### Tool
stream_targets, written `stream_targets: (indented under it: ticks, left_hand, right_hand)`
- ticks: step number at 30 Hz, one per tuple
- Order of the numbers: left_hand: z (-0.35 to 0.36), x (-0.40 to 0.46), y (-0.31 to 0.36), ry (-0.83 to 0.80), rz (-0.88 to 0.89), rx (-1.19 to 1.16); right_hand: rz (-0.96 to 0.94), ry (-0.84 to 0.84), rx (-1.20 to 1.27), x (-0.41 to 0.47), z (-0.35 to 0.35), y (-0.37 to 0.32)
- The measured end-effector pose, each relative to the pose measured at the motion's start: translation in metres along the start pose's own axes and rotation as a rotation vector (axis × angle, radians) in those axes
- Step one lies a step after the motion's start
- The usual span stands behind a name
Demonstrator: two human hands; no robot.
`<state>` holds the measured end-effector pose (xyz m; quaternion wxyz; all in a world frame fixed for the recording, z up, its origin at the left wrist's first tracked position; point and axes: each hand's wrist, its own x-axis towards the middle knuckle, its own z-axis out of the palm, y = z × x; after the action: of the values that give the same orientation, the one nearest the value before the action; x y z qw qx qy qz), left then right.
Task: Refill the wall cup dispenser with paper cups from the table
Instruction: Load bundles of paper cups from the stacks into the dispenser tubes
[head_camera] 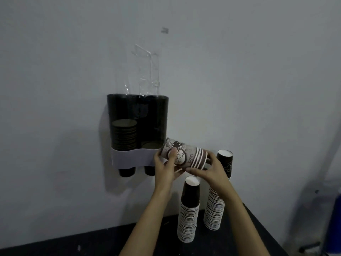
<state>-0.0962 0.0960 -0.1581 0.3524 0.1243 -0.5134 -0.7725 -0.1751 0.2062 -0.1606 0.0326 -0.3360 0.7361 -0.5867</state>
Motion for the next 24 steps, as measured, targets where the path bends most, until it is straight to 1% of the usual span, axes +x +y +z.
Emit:
stream_targets:
  ticks: [2,5,8,11,12,14,16,17,20,24]
  left_hand:
    - [-0.003,-0.003,0.010,0.018,-0.045,-0.108]
    - [-0.010,-0.003,0.017,0.018,-0.074,-0.151]
    - [-0.028,-0.001,0.022,0.009,-0.113,-0.106]
    - [-0.061,0.005,0.019,0.129,-0.172,-0.018]
    - [-0.071,0.006,0.016,0.166,-0.211,0.021]
    - [-0.090,0.010,0.010,0.226,-0.317,0.034]
    - [-0.107,0.017,0.005,0.281,-0.411,-0.011]
    - [-0.114,0.021,0.005,0.305,-0.427,-0.038]
    - [-0.131,0.036,0.002,0.342,-0.386,-0.085]
    - [-0.137,0.048,0.001,0.349,-0.332,-0.172]
  right_hand:
    - [-0.029,-0.014,0.085,-0.002,0.010,-0.015]
    - [-0.047,-0.026,0.135,-0.002,0.030,-0.034]
    - [-0.118,0.048,0.131,0.011,0.035,-0.069]
    - [-0.254,0.103,0.199,0.034,0.033,-0.133]
    - [-0.310,0.122,0.185,0.042,0.032,-0.154]
    - [-0.404,0.164,0.066,0.063,0.034,-0.194]
    - [-0.429,0.157,-0.111,0.087,0.047,-0.226]
    - [-0.437,0.138,-0.192,0.097,0.057,-0.237]
    - [-0.440,0.065,-0.426,0.121,0.089,-0.250]
    - [-0.355,-0.112,-0.693,0.131,0.119,-0.238]
